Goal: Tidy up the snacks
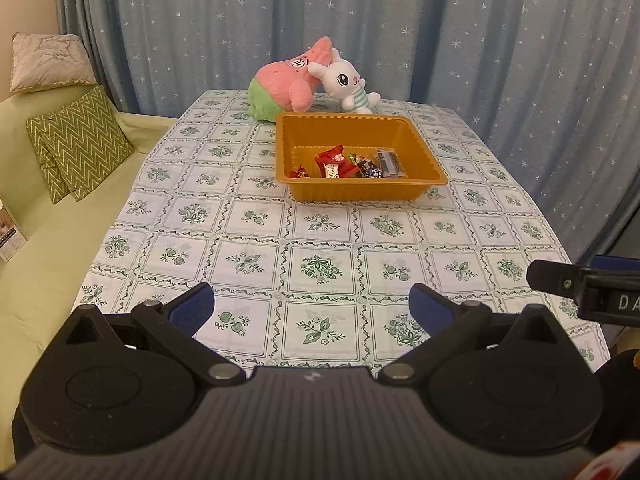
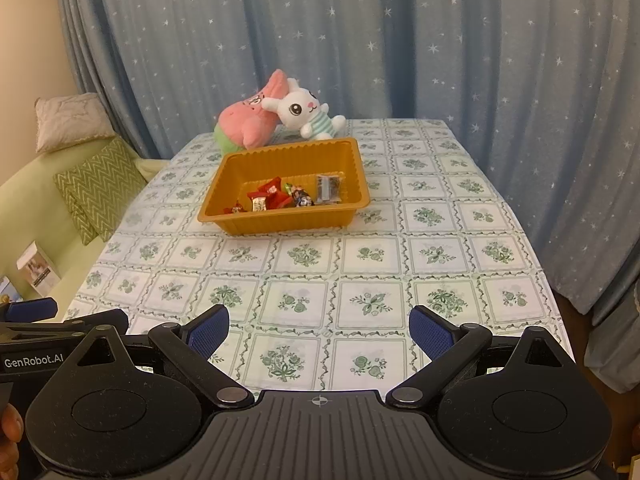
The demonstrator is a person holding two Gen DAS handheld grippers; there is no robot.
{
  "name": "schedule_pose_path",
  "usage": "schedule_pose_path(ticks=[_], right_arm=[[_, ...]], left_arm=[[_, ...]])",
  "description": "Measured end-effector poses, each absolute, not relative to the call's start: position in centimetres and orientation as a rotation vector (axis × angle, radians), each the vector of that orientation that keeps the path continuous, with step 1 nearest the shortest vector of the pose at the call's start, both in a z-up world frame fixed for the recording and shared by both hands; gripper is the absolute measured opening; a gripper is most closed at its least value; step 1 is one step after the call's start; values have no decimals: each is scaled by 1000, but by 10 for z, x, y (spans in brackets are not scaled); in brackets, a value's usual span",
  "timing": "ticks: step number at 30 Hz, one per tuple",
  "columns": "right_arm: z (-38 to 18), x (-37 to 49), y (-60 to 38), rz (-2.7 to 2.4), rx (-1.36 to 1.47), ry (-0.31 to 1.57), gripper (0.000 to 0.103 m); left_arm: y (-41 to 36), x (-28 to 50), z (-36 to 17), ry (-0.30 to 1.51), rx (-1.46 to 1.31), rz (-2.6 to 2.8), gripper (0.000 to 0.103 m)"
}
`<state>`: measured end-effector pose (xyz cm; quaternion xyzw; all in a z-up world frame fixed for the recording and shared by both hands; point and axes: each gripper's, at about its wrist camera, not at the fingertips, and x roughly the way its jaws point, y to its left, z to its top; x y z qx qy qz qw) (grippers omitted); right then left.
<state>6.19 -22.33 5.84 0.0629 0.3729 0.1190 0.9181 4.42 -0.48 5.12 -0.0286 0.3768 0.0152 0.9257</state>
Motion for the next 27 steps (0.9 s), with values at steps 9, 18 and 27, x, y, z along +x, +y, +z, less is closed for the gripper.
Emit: schedule_pose_path(ticks=[9, 18, 27], right_arm=[[58, 62, -223, 243, 129, 767, 96], [59, 62, -223, 242, 131, 768, 96], [58, 61, -223, 241, 134, 766, 96]], left_arm=[[-6, 44, 52, 770, -57, 27, 103], [-6, 43, 53, 769, -58, 24, 103], [-6, 41, 53, 771, -58, 18, 103]])
